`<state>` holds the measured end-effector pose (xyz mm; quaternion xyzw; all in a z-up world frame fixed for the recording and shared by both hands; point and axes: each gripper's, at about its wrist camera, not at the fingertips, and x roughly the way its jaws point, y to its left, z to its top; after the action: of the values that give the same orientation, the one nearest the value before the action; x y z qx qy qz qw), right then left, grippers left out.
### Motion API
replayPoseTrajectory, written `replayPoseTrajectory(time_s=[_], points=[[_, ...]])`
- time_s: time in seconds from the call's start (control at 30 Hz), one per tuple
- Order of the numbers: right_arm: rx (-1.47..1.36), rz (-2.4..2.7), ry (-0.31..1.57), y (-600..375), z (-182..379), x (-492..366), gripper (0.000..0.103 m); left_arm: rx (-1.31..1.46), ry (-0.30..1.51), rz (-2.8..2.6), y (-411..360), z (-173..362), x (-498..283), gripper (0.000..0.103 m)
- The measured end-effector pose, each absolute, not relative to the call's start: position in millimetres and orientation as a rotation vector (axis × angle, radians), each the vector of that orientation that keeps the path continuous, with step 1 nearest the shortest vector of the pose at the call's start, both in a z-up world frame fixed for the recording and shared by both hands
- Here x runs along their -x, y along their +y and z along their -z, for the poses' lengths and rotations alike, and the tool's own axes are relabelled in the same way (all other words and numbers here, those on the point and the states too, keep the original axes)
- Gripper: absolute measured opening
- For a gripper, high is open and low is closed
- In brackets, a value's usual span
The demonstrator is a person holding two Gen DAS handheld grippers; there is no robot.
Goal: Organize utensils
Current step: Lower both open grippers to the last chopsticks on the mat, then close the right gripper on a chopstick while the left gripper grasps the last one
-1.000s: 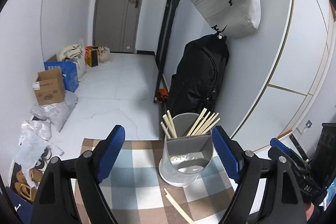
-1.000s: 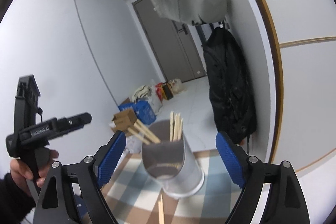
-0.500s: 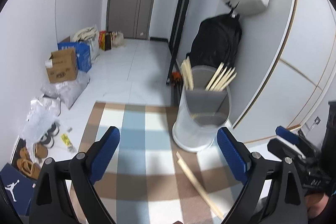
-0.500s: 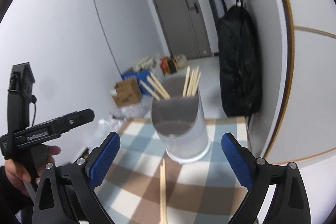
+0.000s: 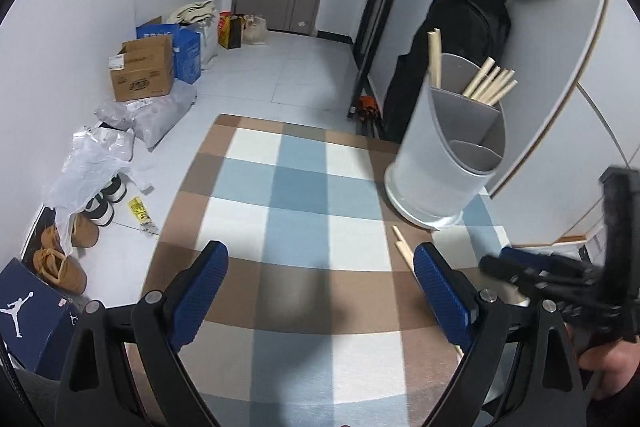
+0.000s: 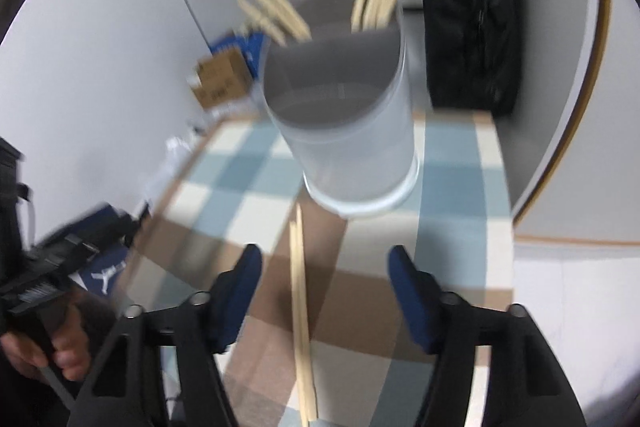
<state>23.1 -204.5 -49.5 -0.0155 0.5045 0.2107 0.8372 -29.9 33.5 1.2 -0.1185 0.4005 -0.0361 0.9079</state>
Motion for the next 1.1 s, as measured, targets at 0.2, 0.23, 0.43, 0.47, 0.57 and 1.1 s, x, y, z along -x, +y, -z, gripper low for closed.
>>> replayPoseTrajectory(time_s=[0.2, 0.23, 0.43, 0.47, 0.57, 1.1], points=[[0.139, -0.458, 1.130, -181, 74, -23, 0.044, 0.289, 0.865, 0.063, 44, 11, 30, 0.091], [0.161, -0.457, 1.129, -177, 76, -22, 0.042, 0.294, 0.870, 0.065, 45, 14, 29, 0.091], [0.257, -0.438, 1.154, -164, 90, -26, 0.029, 0.320, 0.884, 0.075, 49, 16, 28, 0.091], [0.281, -0.439, 1.157, -161, 93, -25, 0.028, 0.323, 0.883, 0.074, 50, 15, 29, 0.091], [0.327, -0.441, 1.148, -156, 95, -24, 0.027, 0.335, 0.886, 0.073, 53, 14, 29, 0.091], [0.372, -0.437, 1.134, -152, 92, -18, 0.021, 0.357, 0.901, 0.063, 59, 16, 30, 0.091]])
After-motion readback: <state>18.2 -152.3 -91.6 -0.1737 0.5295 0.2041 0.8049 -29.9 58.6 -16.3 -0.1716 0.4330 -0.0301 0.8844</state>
